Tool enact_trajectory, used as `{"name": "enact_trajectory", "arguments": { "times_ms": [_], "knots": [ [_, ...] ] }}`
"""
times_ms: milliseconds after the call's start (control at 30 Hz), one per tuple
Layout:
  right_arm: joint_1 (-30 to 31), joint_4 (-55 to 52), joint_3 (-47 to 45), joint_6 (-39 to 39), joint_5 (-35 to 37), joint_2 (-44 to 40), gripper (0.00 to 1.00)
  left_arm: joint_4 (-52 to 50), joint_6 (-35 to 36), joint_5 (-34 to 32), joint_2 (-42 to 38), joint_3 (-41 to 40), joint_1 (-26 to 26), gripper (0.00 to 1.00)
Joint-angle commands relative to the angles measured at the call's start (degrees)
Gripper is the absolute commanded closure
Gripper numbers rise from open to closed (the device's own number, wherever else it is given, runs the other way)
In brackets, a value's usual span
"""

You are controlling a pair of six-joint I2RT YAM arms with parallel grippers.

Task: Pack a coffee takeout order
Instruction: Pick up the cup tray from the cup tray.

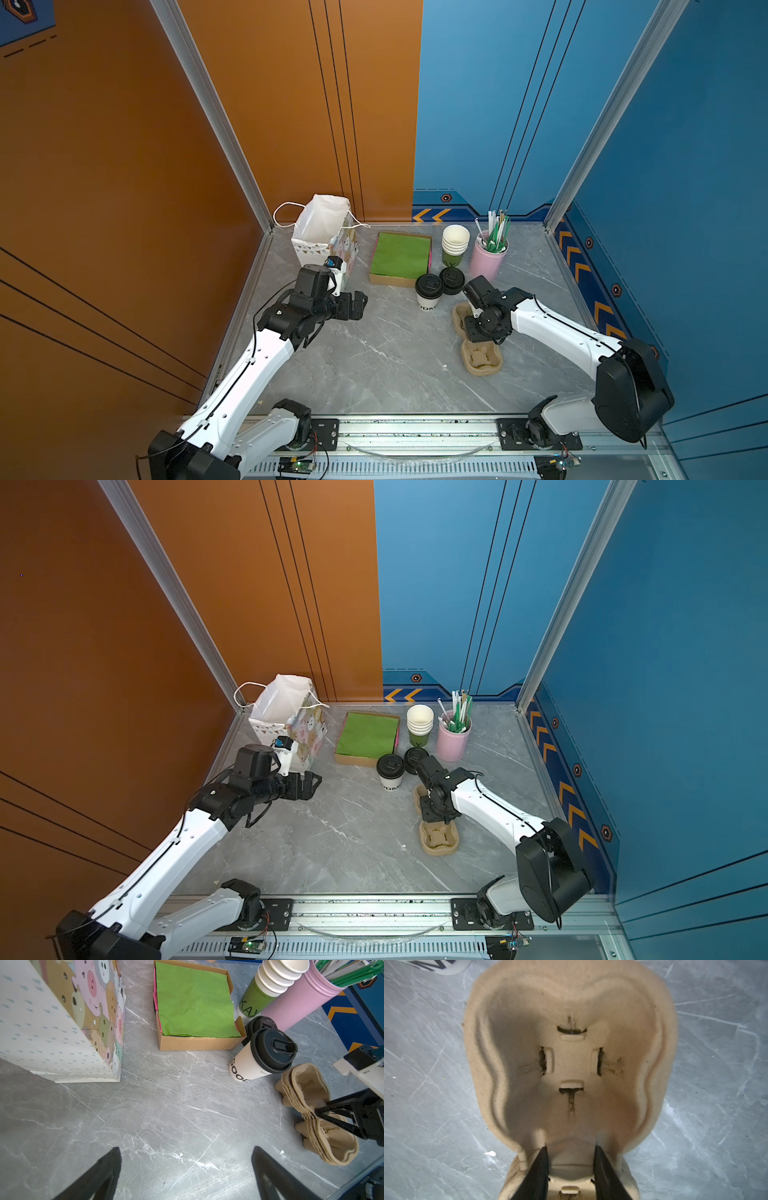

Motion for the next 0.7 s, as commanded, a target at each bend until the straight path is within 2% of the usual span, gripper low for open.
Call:
{"name": "enact_trajectory", "arguments": {
  "times_ms": [0,467,600,667],
  "knots": [
    [-0.3,-2.4,1.2,0.5,0.9,-3.3,0.65,0.8,-0.6,0.8,-1.0,-0.6,0.4,0.02],
    [-0.3,-6.4,4.4,0.7,2.3,-8.2,0.64,1.0,-0.3,0.5,-1.2,0.1,0.6,0.02],
    [-0.4,-8.7,7.1,0.8,2.8,-10.4,0.64,0.5,0.9,0.5,-1.1,3.5,0.8,0.02],
    [-0.4,-9.7,8.4,0.9,3.3,-12.2,0.64,-1.1,2.7,-1.3,-0.5,7.9,0.9,0.02]
  ]
}}
